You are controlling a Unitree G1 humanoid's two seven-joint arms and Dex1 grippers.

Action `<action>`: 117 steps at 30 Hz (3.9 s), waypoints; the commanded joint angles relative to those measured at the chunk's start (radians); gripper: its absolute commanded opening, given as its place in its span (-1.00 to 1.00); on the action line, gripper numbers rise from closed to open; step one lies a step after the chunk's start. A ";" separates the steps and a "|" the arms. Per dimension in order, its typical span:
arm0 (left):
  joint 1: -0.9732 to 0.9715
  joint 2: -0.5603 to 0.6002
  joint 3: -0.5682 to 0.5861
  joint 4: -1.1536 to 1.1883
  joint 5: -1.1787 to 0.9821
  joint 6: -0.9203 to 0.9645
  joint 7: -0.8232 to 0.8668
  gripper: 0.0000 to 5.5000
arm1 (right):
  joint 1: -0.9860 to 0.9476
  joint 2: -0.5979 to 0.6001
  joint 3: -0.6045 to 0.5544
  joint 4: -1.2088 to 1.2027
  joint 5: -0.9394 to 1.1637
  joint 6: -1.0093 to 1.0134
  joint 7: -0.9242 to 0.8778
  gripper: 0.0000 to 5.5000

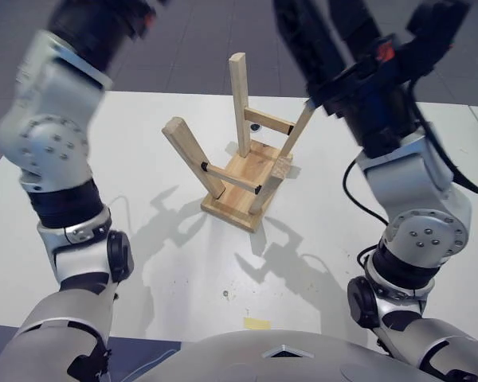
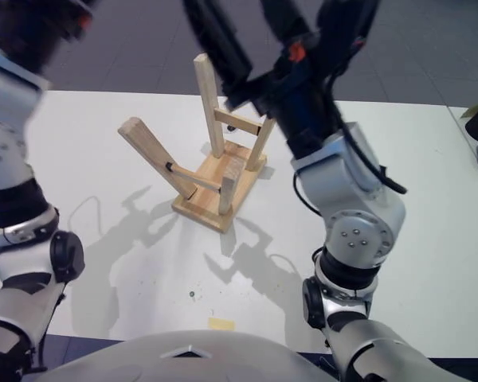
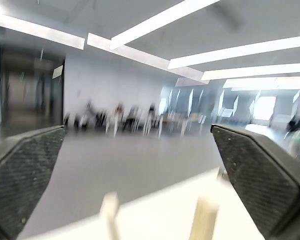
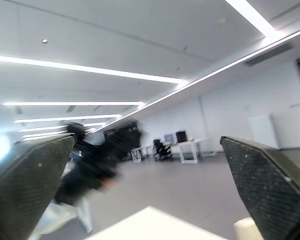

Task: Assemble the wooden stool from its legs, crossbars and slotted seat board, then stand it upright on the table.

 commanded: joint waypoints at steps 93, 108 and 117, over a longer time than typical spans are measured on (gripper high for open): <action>0.854 0.568 -0.014 0.057 0.483 -0.503 -0.813 0.96 | 0.383 -0.323 0.047 0.453 -0.366 -0.128 0.763 0.96; 0.648 0.389 -0.168 0.009 0.456 -0.419 -0.763 0.74 | 0.079 -0.277 0.165 0.859 -0.457 -0.219 0.976 0.68; 0.576 0.277 -0.209 0.055 0.467 -0.422 -0.696 0.26 | 0.151 -0.347 0.221 0.786 -0.458 -0.165 1.113 0.22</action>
